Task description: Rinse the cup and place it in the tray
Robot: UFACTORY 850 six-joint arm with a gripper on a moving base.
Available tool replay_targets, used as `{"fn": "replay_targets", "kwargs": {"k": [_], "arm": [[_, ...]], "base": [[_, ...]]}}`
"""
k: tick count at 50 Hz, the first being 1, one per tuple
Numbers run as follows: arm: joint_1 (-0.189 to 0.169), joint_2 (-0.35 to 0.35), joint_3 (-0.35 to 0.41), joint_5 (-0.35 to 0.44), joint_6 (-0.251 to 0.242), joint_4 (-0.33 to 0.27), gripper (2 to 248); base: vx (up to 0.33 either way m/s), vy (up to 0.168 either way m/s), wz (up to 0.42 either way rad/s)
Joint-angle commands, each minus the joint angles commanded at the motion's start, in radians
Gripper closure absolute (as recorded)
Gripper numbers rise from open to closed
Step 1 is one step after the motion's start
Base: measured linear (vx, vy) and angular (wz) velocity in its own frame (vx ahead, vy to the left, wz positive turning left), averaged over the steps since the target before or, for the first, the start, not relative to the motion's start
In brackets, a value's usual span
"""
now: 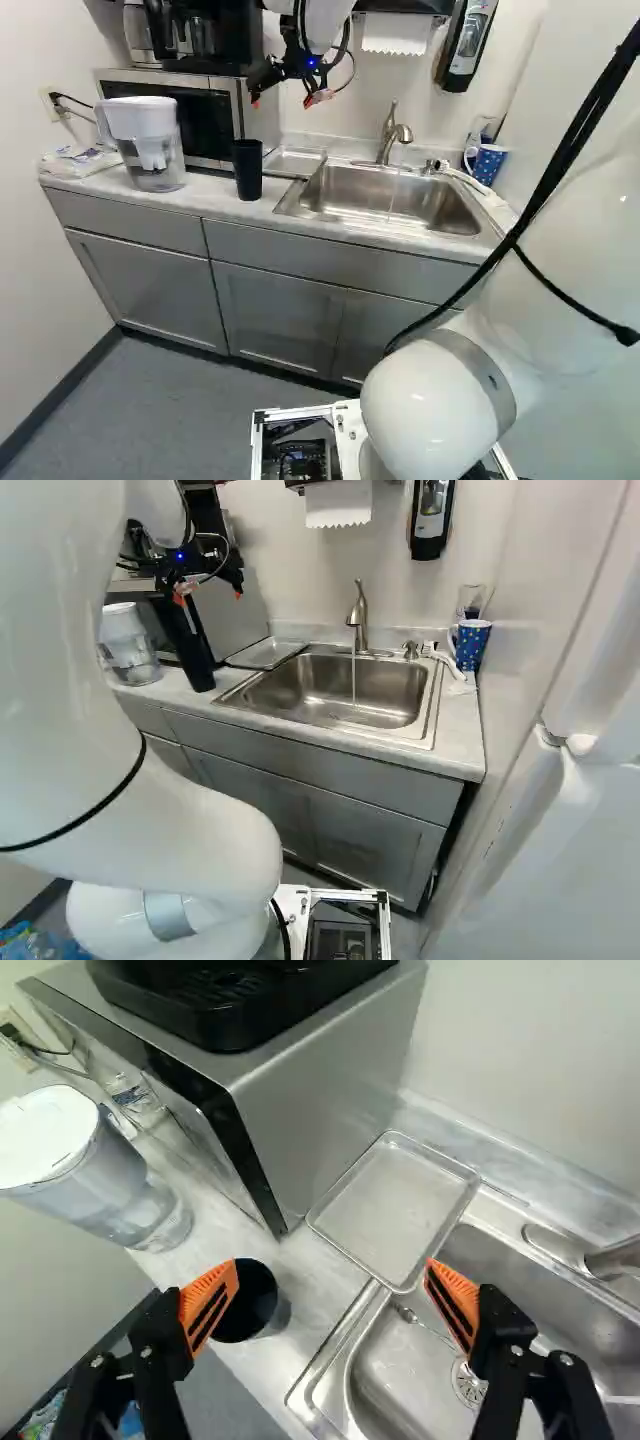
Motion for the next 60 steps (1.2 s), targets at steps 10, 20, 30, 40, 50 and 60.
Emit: {"fn": "replay_targets", "kwargs": {"k": [10, 20, 30, 40, 50, 60], "arm": [[0.031, -0.023, -0.022, 0.0, 0.0, 0.0, 3], [0.06, -0.044, -0.042, 0.0, 0.0, 0.0, 3], [0.089, -0.066, -0.063, 0.0, 0.0, 0.0, 3], [0.113, -0.079, -0.076, 0.0, 0.0, 0.0, 3], [0.135, -0.081, -0.077, 0.0, 0.0, 0.0, 3], [0.144, -0.082, -0.075, 0.0, 0.0, 0.0, 3]], "base": [[0.0, 0.0, 0.0], [0.0, 0.0, 0.0], [0.0, 0.0, 0.0], [0.0, 0.0, 0.0], [0.0, 0.0, 0.0], [0.0, 0.0, 0.0]]}}
